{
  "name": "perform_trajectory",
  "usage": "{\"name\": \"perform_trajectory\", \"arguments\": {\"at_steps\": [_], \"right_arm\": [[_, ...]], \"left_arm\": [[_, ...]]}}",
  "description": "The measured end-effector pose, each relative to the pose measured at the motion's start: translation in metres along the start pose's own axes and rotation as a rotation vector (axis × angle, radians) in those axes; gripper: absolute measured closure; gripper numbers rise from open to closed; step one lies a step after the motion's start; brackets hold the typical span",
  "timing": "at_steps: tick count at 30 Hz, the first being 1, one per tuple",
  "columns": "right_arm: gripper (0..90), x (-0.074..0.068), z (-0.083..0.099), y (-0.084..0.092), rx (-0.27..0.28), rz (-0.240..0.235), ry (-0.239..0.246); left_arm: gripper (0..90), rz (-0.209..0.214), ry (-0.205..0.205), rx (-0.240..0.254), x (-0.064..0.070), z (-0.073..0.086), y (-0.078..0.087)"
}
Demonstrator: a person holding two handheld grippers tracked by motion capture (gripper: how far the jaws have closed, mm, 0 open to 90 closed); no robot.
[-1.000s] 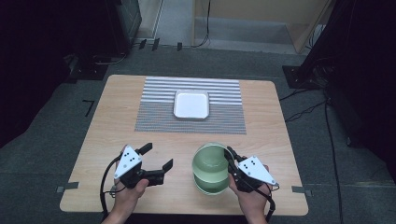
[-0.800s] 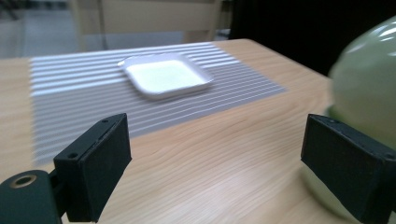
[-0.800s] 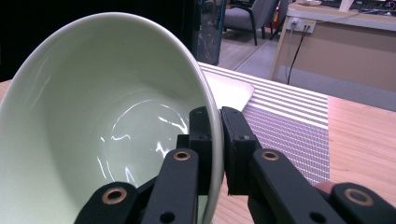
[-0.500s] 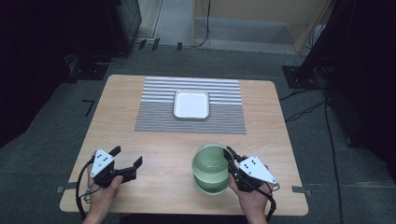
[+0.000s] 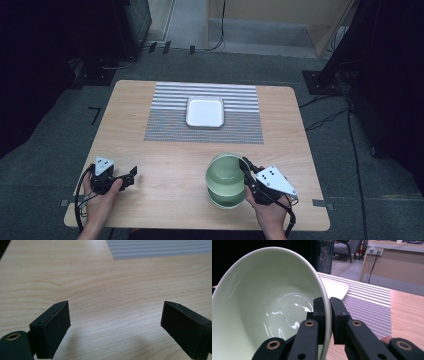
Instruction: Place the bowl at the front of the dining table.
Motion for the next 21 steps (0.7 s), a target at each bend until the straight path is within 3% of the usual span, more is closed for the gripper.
{"name": "perform_trajectory", "arguments": {"at_steps": [3,5,7,8,21], "right_arm": [[84.3,0.001,0.000,0.000,0.000,0.001,-0.003],[84.3,0.001,0.000,0.000,0.000,0.003,-0.004],[84.3,0.001,0.000,-0.001,0.001,0.004,-0.008],[84.3,0.002,0.000,-0.001,0.001,0.003,-0.009],[84.3,0.012,-0.009,-0.010,0.001,0.007,-0.024]], "left_arm": [[8.4,-0.017,-0.025,-0.013,0.002,0.001,-0.002],[8.3,-0.042,-0.051,-0.052,0.004,0.003,-0.005],[8.3,-0.049,-0.051,-0.067,0.004,0.004,-0.006],[8.3,-0.049,-0.038,-0.099,0.005,0.005,-0.008],[8.3,-0.041,-0.043,-0.101,0.005,0.004,-0.009]]}}
Point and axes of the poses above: each handheld gripper's, and its own axes: y roughly backward along the jaws, z roughly out of its underside, x roughly to its right, the point moved 4 cm from there along -y, roughly forward along the jaws, and after that the axes turned 11 degrees about x, right-handed, at the moved point
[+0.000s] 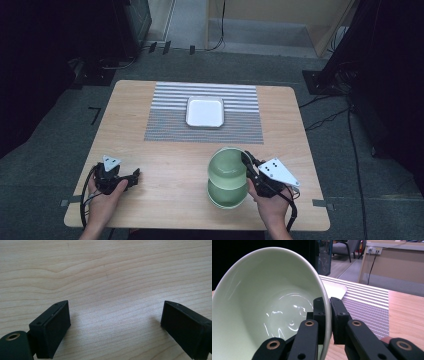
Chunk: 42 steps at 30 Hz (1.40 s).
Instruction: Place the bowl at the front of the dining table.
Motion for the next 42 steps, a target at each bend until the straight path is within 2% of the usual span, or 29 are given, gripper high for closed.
{"name": "perform_trajectory", "arguments": {"at_steps": [5,10,21,30,36,37,42], "right_arm": [[84.3,0.002,-0.009,-0.007,0.004,-0.001,-0.007],[84.3,0.002,-0.019,-0.017,0.004,-0.009,0.009],[84.3,0.010,-0.040,-0.049,0.024,-0.029,-0.012],[84.3,0.025,-0.050,-0.088,0.019,-0.009,-0.045],[84.3,0.030,-0.049,-0.106,0.006,-0.002,-0.054],[84.3,0.031,-0.048,-0.114,-0.003,-0.007,-0.054],[84.3,0.032,-0.046,-0.135,-0.020,-0.005,-0.058]], "left_arm": [[8.3,0.003,-0.002,0.000,0.000,0.000,-0.001],[8.3,0.003,0.001,0.004,0.000,-0.001,-0.001],[8.3,0.006,-0.003,0.000,0.000,-0.001,-0.001],[8.3,0.008,-0.005,0.000,0.000,-0.001,-0.002],[8.3,0.008,-0.005,0.002,0.000,-0.001,-0.002],[8.3,0.008,-0.005,0.003,0.000,-0.001,-0.002],[8.3,0.009,-0.004,0.002,0.000,-0.001,-0.002]]}}
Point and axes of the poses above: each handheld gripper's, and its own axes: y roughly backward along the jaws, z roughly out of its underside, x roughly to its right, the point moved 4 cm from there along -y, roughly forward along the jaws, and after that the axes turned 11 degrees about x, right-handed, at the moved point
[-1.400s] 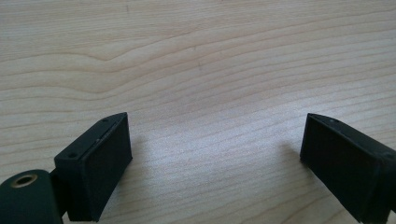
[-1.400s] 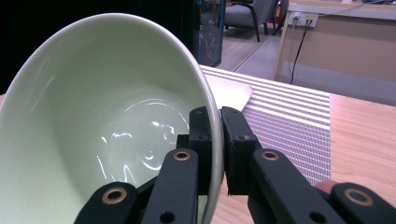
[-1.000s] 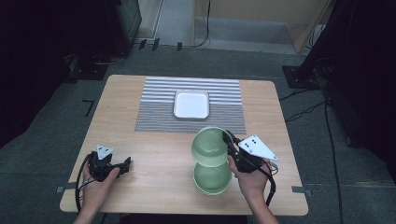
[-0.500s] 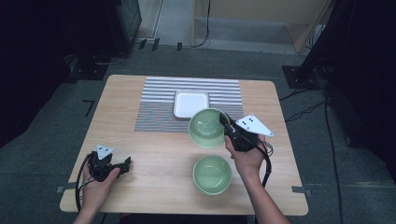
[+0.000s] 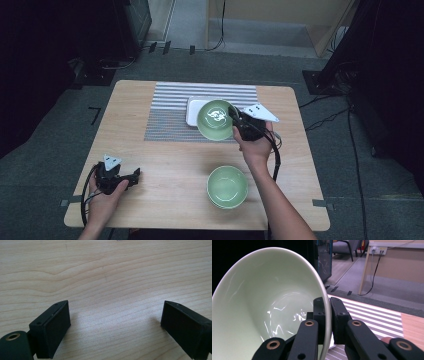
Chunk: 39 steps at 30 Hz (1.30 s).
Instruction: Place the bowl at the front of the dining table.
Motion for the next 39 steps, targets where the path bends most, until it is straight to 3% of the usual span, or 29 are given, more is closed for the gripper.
{"name": "perform_trajectory", "arguments": {"at_steps": [14,29,39], "right_arm": [[84.3,0.001,0.003,-0.045,-0.047,0.016,-0.027],[84.3,0.013,0.014,-0.091,-0.147,0.074,-0.071],[84.3,0.012,0.033,-0.119,-0.252,0.073,-0.078]], "left_arm": [[8.3,0.001,-0.002,-0.002,0.000,0.000,0.000],[8.3,0.001,-0.002,-0.002,0.000,0.000,0.000],[8.3,0.001,-0.002,-0.002,0.000,0.000,0.000]]}}
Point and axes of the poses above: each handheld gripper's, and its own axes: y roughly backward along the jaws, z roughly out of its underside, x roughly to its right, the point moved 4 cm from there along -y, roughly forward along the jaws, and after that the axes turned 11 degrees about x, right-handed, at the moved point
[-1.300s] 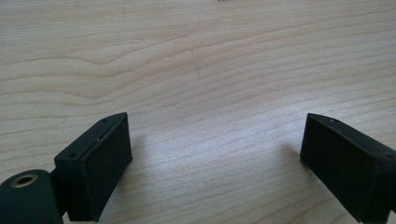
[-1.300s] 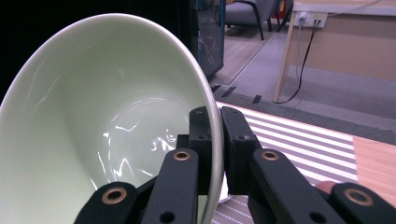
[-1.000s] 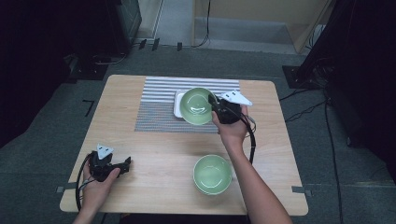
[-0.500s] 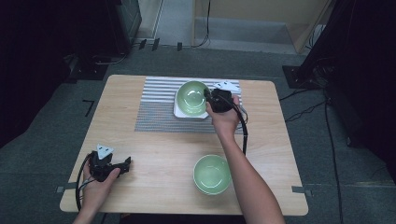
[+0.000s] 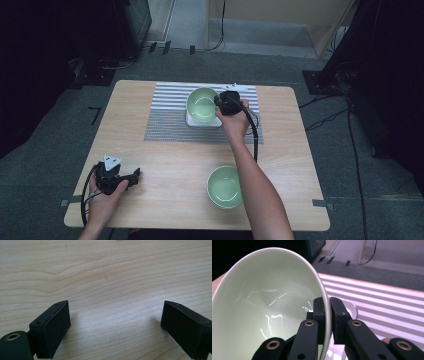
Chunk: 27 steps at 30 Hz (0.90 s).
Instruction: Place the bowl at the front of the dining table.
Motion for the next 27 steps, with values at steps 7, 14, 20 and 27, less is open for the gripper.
{"name": "perform_trajectory", "arguments": {"at_steps": [7,14,20,27], "right_arm": [[84.3,-0.001,0.006,-0.016,-0.088,-0.012,-0.001],[84.3,0.005,0.011,-0.032,-0.173,0.022,-0.030],[84.2,0.013,0.020,-0.043,-0.245,0.052,-0.094],[84.2,0.021,0.028,-0.054,-0.292,0.105,-0.185]], "left_arm": [[8.3,0.000,0.000,0.000,0.000,0.000,0.000],[8.3,0.000,0.000,0.000,0.000,0.000,0.000],[8.3,0.000,0.000,0.000,0.000,0.000,0.000],[8.3,0.000,-0.002,-0.002,0.000,0.000,0.000]]}}
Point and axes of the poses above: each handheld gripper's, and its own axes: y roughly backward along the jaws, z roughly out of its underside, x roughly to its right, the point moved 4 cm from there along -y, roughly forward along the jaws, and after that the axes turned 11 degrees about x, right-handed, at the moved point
